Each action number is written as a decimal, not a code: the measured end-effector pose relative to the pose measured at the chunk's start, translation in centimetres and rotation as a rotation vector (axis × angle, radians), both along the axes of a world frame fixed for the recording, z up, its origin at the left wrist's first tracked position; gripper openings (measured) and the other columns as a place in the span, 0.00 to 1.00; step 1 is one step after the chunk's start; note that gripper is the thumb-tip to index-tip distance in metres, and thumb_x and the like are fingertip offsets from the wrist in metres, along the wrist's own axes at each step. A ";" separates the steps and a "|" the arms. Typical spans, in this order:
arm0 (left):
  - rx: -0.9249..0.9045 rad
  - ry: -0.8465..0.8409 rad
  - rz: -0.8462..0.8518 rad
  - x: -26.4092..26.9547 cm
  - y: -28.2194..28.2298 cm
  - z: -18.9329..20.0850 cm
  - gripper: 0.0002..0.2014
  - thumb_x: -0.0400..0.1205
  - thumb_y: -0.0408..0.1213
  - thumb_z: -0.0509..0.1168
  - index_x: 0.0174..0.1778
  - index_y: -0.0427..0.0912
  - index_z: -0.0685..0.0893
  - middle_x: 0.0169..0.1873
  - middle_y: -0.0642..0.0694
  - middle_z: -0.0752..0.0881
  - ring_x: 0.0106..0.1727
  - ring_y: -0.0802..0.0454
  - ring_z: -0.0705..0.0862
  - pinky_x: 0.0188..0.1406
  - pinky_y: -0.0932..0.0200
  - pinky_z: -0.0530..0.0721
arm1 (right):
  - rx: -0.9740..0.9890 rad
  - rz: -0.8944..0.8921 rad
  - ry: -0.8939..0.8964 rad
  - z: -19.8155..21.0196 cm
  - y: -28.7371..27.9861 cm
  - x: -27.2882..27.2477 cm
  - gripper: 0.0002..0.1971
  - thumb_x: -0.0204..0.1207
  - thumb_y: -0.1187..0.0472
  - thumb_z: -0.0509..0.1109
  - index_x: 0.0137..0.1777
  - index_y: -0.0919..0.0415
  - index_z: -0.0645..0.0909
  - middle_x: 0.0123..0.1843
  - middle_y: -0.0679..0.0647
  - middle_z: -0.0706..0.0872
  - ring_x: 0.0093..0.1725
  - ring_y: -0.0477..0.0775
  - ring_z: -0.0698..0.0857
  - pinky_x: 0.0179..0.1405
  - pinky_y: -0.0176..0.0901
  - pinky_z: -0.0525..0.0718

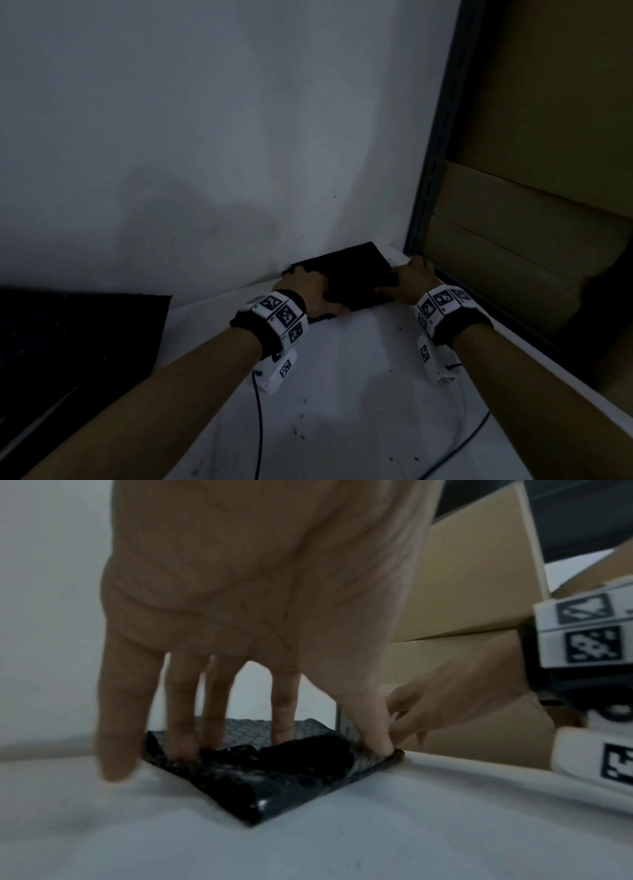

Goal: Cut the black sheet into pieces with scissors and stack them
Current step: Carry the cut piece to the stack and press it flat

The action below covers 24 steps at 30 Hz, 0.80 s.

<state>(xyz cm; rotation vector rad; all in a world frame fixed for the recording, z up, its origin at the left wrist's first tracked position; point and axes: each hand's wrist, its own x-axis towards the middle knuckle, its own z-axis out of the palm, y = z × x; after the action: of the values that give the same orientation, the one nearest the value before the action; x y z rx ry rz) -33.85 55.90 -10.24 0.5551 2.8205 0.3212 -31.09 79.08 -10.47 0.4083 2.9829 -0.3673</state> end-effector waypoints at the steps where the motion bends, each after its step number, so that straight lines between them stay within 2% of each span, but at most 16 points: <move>1: 0.004 -0.007 0.014 0.0 -0.1 0.0 0.45 0.66 0.78 0.68 0.71 0.47 0.80 0.69 0.39 0.79 0.70 0.40 0.74 0.66 0.48 0.80 | -0.010 0.006 0.004 0.0 0.1 -0.1 0.38 0.73 0.33 0.73 0.79 0.55 0.75 0.83 0.71 0.60 0.83 0.69 0.58 0.84 0.54 0.57; 3: 0.026 -0.012 0.028 0.1 -0.2 0.0 0.44 0.66 0.74 0.71 0.69 0.44 0.81 0.67 0.40 0.81 0.69 0.40 0.77 0.67 0.46 0.80 | -0.036 0.045 0.013 0.0 0.0 0.0 0.42 0.70 0.32 0.76 0.78 0.58 0.76 0.80 0.67 0.68 0.79 0.65 0.68 0.79 0.50 0.69; 4: 0.046 -0.011 0.027 0.2 -0.2 0.1 0.42 0.67 0.71 0.74 0.68 0.43 0.81 0.65 0.42 0.83 0.67 0.40 0.78 0.66 0.49 0.81 | -0.049 0.050 0.011 0.0 0.0 0.0 0.43 0.69 0.32 0.76 0.77 0.60 0.77 0.78 0.64 0.72 0.76 0.63 0.72 0.75 0.49 0.73; 6: 0.080 -0.019 0.028 0.5 -0.2 0.3 0.37 0.69 0.64 0.77 0.65 0.40 0.83 0.61 0.44 0.85 0.63 0.44 0.81 0.56 0.59 0.80 | -0.057 0.039 0.000 0.1 -0.2 0.2 0.42 0.69 0.31 0.75 0.75 0.60 0.79 0.75 0.63 0.76 0.73 0.61 0.75 0.71 0.47 0.77; 8: 0.096 -0.033 0.037 0.9 -0.1 0.8 0.34 0.70 0.60 0.78 0.63 0.37 0.84 0.59 0.44 0.86 0.61 0.45 0.83 0.47 0.61 0.78 | -0.058 0.035 -0.004 0.1 -0.3 0.4 0.42 0.68 0.28 0.74 0.73 0.59 0.81 0.72 0.63 0.77 0.69 0.61 0.78 0.67 0.47 0.80; 10: 0.118 -0.052 0.053 1.2 0.2 1.0 0.35 0.69 0.57 0.80 0.63 0.34 0.84 0.60 0.39 0.86 0.61 0.44 0.84 0.50 0.57 0.80 | -0.061 0.051 0.005 0.0 -0.2 0.4 0.47 0.61 0.22 0.71 0.71 0.57 0.82 0.71 0.62 0.79 0.66 0.59 0.80 0.63 0.48 0.82; 13: 0.174 -0.079 0.070 1.7 0.4 1.0 0.37 0.69 0.54 0.82 0.69 0.36 0.81 0.65 0.42 0.84 0.64 0.46 0.82 0.49 0.66 0.76 | -0.064 0.071 0.010 -0.6 0.2 0.2 0.50 0.58 0.19 0.70 0.69 0.58 0.83 0.68 0.61 0.82 0.62 0.58 0.82 0.59 0.49 0.84; 15: 0.199 -0.083 0.072 2.0 0.3 1.1 0.39 0.68 0.53 0.82 0.71 0.37 0.80 0.66 0.44 0.83 0.63 0.49 0.81 0.51 0.67 0.78 | -0.054 0.081 0.021 -1.4 0.6 -0.2 0.59 0.47 0.11 0.62 0.68 0.57 0.83 0.66 0.62 0.83 0.60 0.59 0.83 0.59 0.50 0.85; 17: 0.213 -0.096 0.071 2.3 0.2 1.2 0.39 0.67 0.52 0.83 0.70 0.36 0.81 0.66 0.44 0.83 0.59 0.52 0.80 0.55 0.64 0.81 | -0.062 0.080 0.043 -2.0 0.8 -0.7 0.70 0.37 0.06 0.52 0.73 0.55 0.80 0.69 0.62 0.81 0.62 0.60 0.82 0.61 0.51 0.84; 18: 0.218 -0.100 0.070 2.5 0.1 1.2 0.38 0.67 0.51 0.84 0.70 0.36 0.81 0.66 0.44 0.82 0.59 0.52 0.79 0.55 0.64 0.81 | -0.072 0.076 0.033 -1.9 0.8 -0.7 0.70 0.39 0.06 0.53 0.74 0.55 0.79 0.70 0.62 0.80 0.63 0.60 0.81 0.63 0.51 0.84; 21: 0.209 -0.112 0.060 2.7 -0.3 1.2 0.39 0.68 0.47 0.84 0.72 0.35 0.79 0.68 0.42 0.81 0.65 0.48 0.80 0.58 0.63 0.82 | -0.070 0.055 -0.023 -0.5 -0.5 0.4 0.54 0.59 0.17 0.68 0.77 0.56 0.76 0.77 0.64 0.73 0.71 0.64 0.76 0.68 0.51 0.80; 22: 0.207 -0.116 0.055 2.6 -0.4 1.2 0.39 0.68 0.47 0.84 0.72 0.35 0.79 0.69 0.42 0.81 0.66 0.48 0.80 0.59 0.63 0.82 | -0.050 0.054 -0.019 -0.2 -0.8 0.7 0.52 0.62 0.21 0.70 0.79 0.55 0.73 0.80 0.65 0.68 0.76 0.65 0.71 0.74 0.54 0.76; 24: 0.195 -0.122 0.046 2.6 -0.6 1.4 0.39 0.68 0.48 0.84 0.72 0.35 0.79 0.69 0.42 0.81 0.66 0.48 0.80 0.59 0.63 0.82 | -0.025 0.061 0.020 0.1 -1.2 1.3 0.51 0.65 0.24 0.72 0.84 0.53 0.66 0.86 0.65 0.55 0.84 0.67 0.57 0.84 0.59 0.61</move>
<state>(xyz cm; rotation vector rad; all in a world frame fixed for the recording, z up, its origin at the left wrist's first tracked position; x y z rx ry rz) -31.27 55.32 -8.88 0.4915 2.7034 0.6223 -29.79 77.93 -10.39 0.3121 2.9987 -0.4041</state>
